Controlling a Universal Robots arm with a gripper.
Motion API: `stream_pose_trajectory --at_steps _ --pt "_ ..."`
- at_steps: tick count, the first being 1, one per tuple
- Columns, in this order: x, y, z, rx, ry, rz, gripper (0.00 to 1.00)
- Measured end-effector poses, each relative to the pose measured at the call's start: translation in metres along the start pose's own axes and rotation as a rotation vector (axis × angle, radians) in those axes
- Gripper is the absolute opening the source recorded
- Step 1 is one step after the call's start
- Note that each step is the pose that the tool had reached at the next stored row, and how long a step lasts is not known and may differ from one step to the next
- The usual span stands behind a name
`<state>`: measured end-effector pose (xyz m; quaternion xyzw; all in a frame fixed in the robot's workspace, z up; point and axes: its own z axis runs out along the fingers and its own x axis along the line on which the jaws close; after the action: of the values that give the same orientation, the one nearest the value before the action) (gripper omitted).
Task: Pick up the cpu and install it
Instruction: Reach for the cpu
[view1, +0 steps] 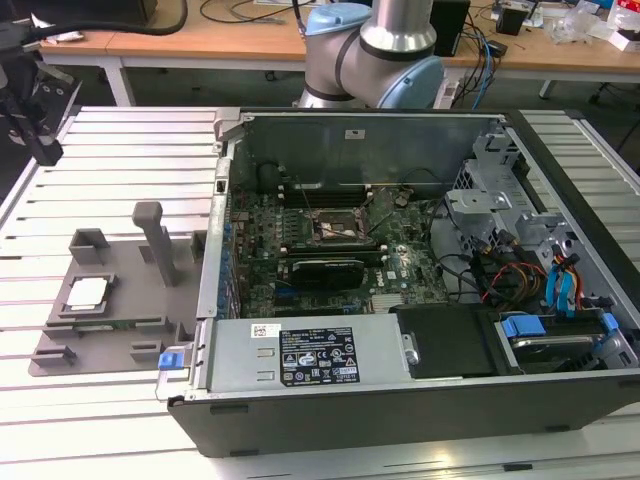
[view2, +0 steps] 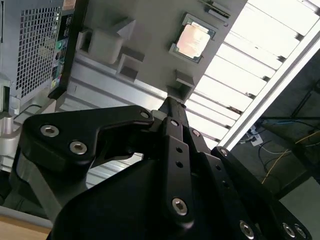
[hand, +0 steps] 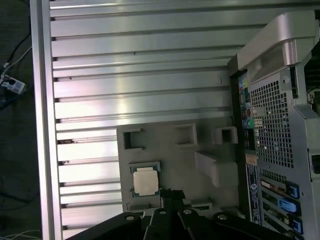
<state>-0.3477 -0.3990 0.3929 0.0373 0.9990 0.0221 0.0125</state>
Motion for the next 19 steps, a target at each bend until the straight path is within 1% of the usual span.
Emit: stream_pose_trajectory --at_steps 1,2,4,5,6,7,8,9,13,17,19 --pt "0.0040 -0.0007 -0.0001 -0.0001 0.0000 -0.002 0.11" --pt "0.0059 -0.0011 -0.0001 -0.0007 0.0010 -0.024 0.11" --pt "0.0060 -0.0011 -0.0002 -0.0007 0.0025 -0.056 0.11" --pt "0.0060 -0.0012 0.0000 0.0007 0.0036 -0.084 0.11" --pt "0.0059 -0.0012 -0.0001 0.0027 0.0044 -0.102 0.11" --pt "0.0059 -0.0012 -0.0001 0.0065 0.0057 -0.137 0.11" --pt "0.0060 -0.0012 -0.0001 0.0078 0.0073 -0.173 0.11" --pt "0.0062 -0.0012 -0.0001 0.0084 0.0081 -0.198 0.11" --pt "0.0144 -0.0018 -0.0002 0.0082 0.0080 -0.197 0.11" --pt "0.0154 -0.0019 0.0004 0.0094 0.0068 -0.162 0.11" --pt "0.0156 -0.0019 0.0005 0.0095 0.0065 -0.157 0.11"
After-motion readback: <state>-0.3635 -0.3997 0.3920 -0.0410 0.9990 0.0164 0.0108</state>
